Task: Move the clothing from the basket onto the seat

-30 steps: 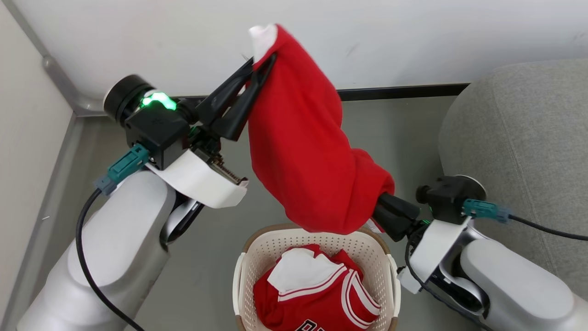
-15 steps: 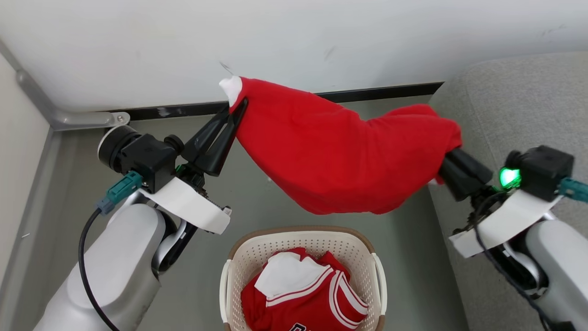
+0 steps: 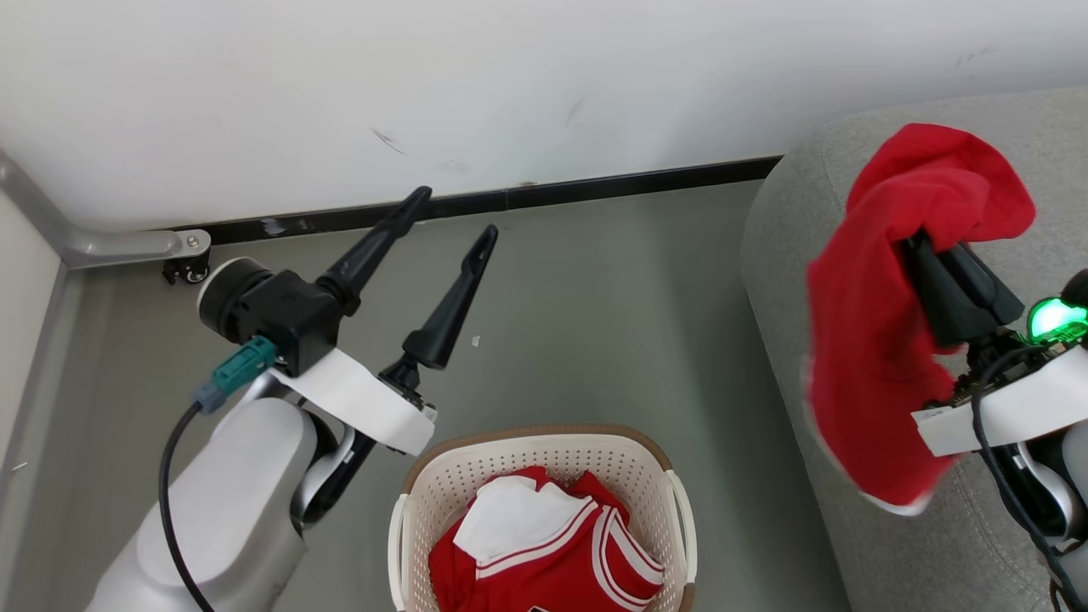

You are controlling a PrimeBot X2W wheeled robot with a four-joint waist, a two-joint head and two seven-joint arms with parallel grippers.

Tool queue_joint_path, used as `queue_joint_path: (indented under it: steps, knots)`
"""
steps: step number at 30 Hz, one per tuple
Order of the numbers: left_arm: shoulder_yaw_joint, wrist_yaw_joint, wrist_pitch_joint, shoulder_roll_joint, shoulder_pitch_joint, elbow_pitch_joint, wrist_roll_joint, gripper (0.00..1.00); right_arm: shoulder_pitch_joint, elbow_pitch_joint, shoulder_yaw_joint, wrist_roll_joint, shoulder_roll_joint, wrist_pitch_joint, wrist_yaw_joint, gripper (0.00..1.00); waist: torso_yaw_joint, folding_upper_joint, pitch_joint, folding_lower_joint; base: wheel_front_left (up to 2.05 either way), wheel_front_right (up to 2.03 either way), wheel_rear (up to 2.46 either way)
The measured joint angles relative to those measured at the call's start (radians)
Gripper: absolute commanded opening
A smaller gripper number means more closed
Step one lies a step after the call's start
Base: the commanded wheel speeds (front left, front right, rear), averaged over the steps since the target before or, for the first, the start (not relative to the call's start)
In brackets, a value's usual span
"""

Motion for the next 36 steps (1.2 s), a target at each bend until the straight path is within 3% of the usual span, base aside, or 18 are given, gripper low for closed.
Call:
queue_joint_path:
  steps: [36]
  knots:
    - [-0.173,-0.025,-0.003,-0.048,0.098,-0.055,-0.007,1.0,0.213,-0.077,-0.271,-0.05,0.008,0.0,0.0,0.0,-0.115,0.0001,-0.022,0.0,0.0,0.0,0.0]
